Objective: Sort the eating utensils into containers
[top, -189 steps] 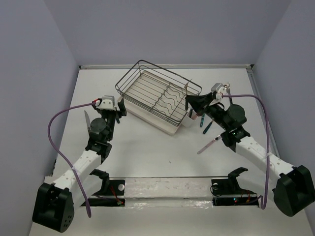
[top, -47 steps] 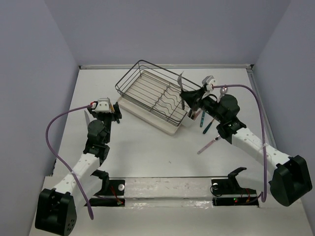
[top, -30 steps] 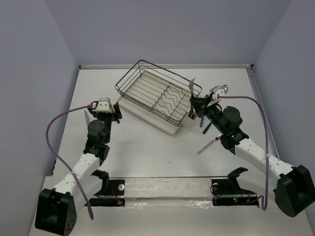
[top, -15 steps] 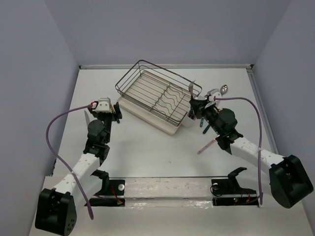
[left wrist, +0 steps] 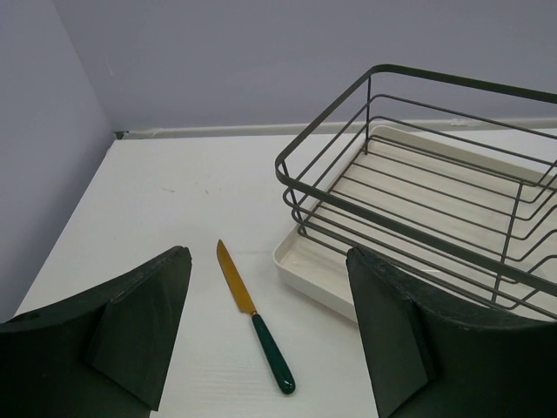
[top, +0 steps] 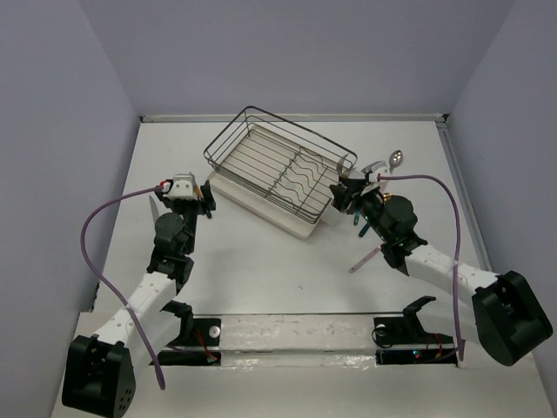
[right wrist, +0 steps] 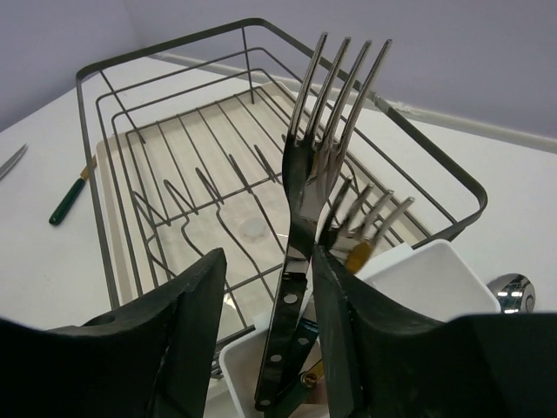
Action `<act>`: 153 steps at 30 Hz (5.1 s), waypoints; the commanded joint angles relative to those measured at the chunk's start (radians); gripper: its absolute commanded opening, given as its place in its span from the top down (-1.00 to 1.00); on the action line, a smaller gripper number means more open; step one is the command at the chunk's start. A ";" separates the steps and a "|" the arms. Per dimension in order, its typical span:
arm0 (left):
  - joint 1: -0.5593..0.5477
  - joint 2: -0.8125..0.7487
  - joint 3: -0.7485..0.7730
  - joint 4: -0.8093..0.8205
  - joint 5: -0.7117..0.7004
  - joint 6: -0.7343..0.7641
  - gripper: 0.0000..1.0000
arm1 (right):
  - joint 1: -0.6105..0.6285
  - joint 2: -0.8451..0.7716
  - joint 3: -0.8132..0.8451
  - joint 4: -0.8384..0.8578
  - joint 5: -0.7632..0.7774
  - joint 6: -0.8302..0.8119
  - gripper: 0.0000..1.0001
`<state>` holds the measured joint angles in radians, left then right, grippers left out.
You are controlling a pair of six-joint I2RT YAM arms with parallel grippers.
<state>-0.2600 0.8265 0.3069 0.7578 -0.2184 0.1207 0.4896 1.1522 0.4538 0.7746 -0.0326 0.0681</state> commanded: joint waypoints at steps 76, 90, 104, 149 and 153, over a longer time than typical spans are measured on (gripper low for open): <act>0.567 0.879 0.652 -1.215 0.166 -0.004 -0.07 | 0.007 -0.054 0.572 -0.480 0.057 -0.235 -0.54; 0.659 0.826 0.679 -1.207 0.387 -0.009 1.00 | 0.007 -0.029 0.606 -0.482 0.048 -0.225 -0.54; 0.648 0.461 1.001 -1.005 0.625 -0.034 1.00 | 0.007 0.085 0.787 -0.610 -0.182 -0.140 -0.58; 0.079 0.335 1.006 -0.741 0.741 -0.130 1.00 | 0.188 0.785 1.616 -0.656 -0.516 0.458 -0.27; 0.077 0.336 1.002 -0.741 0.738 -0.130 1.00 | 0.198 0.802 1.632 -0.656 -0.523 0.460 -0.27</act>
<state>-0.1776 1.1809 1.3090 -0.0429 0.5220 -0.0196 0.6758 1.9537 2.0209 0.0807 -0.5423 0.5117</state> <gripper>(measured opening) 0.070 0.638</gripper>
